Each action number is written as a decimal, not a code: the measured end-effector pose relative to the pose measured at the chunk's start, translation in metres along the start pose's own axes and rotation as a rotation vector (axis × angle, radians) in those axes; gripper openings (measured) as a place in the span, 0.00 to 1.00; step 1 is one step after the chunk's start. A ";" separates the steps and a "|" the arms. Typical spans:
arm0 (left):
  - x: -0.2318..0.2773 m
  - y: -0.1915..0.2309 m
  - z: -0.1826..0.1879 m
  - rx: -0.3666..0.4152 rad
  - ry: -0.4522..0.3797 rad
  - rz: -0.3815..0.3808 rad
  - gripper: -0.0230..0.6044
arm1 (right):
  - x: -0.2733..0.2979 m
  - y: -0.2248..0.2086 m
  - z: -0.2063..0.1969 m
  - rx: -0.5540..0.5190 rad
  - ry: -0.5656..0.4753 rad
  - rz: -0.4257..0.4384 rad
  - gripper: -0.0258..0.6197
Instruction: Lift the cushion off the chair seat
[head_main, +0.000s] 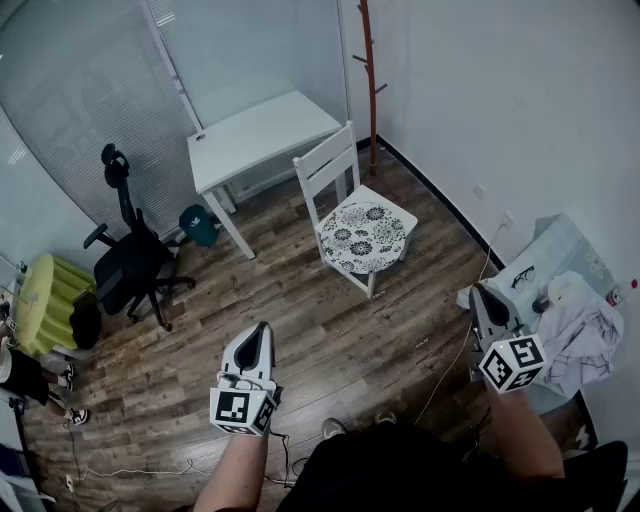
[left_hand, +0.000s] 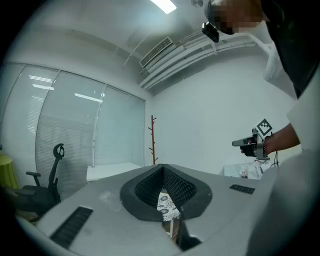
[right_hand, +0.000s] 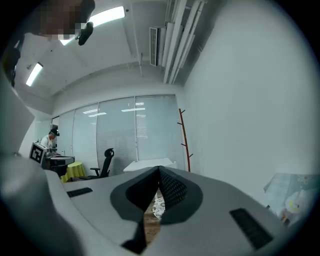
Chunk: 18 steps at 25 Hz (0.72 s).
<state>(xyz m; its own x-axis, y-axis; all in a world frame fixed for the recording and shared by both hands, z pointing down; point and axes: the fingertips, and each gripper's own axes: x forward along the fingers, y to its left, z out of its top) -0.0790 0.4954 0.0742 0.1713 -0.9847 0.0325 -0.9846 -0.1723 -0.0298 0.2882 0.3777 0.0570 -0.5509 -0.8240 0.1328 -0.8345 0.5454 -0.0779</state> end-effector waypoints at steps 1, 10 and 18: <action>0.002 -0.002 0.002 -0.002 -0.003 0.002 0.04 | 0.001 -0.004 0.002 0.001 -0.006 -0.001 0.05; 0.018 -0.026 0.011 0.019 -0.004 0.032 0.04 | -0.005 -0.041 0.000 0.028 -0.013 0.018 0.05; 0.026 -0.040 -0.001 0.011 0.029 0.117 0.04 | 0.002 -0.084 -0.018 0.078 0.011 0.058 0.05</action>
<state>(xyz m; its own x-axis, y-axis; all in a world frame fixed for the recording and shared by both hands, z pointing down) -0.0353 0.4767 0.0771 0.0538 -0.9969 0.0575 -0.9974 -0.0565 -0.0457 0.3573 0.3324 0.0814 -0.5989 -0.7892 0.1363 -0.7993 0.5786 -0.1620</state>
